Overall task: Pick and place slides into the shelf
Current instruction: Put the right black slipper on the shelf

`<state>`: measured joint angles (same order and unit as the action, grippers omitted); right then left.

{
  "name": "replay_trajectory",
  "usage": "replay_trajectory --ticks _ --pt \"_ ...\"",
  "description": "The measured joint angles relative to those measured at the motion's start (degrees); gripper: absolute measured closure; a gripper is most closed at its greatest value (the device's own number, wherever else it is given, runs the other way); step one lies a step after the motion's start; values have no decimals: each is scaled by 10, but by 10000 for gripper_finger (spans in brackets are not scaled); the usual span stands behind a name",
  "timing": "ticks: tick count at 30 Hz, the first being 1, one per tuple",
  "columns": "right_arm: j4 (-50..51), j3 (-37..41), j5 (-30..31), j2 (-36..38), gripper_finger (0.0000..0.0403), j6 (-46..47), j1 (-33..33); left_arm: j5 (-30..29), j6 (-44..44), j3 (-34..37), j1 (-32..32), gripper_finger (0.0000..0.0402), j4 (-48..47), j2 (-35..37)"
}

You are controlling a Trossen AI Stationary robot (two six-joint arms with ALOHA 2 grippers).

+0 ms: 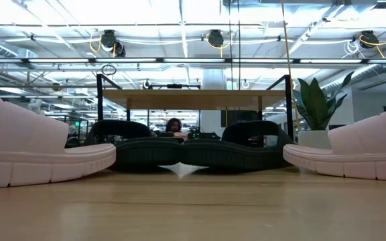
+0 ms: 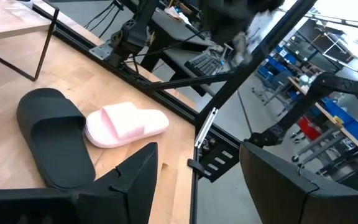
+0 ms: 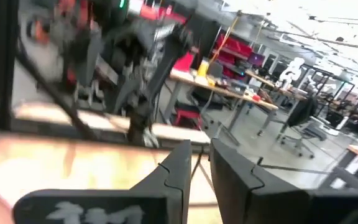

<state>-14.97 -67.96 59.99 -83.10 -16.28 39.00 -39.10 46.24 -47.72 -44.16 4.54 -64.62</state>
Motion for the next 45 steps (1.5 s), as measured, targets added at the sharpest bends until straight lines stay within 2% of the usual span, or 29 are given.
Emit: replay_trajectory --ticks 7,13,18,21,24,30,34,37,41,45 --pt "146 0 -4 -34 355 133 0 0 15 0 0 176 -1 0" --pt "305 0 -104 -39 355 300 0 0 16 0 0 176 -3 0" --pt "395 0 -123 -38 355 475 -9 -14 25 0 0 176 -20 0" --pt "426 0 -139 -38 355 539 -14 -31 47 0 0 176 -49 0" --pt "431 0 -167 -38 355 546 -15 -34 75 0 2 176 -90 -2" --pt "419 1 -168 -38 355 542 -19 -7 99 0 21 176 -127 -52" --pt "365 1 -174 -38 355 529 -23 43 116 1 36 176 -131 -99" --pt "295 5 -197 -38 355 479 -30 60 130 0 44 176 -127 -116" --pt "216 11 -197 -38 355 417 -41 60 130 0 44 176 -119 -115" --pt "212 11 -198 -38 355 425 -63 56 130 0 42 176 -120 -115"
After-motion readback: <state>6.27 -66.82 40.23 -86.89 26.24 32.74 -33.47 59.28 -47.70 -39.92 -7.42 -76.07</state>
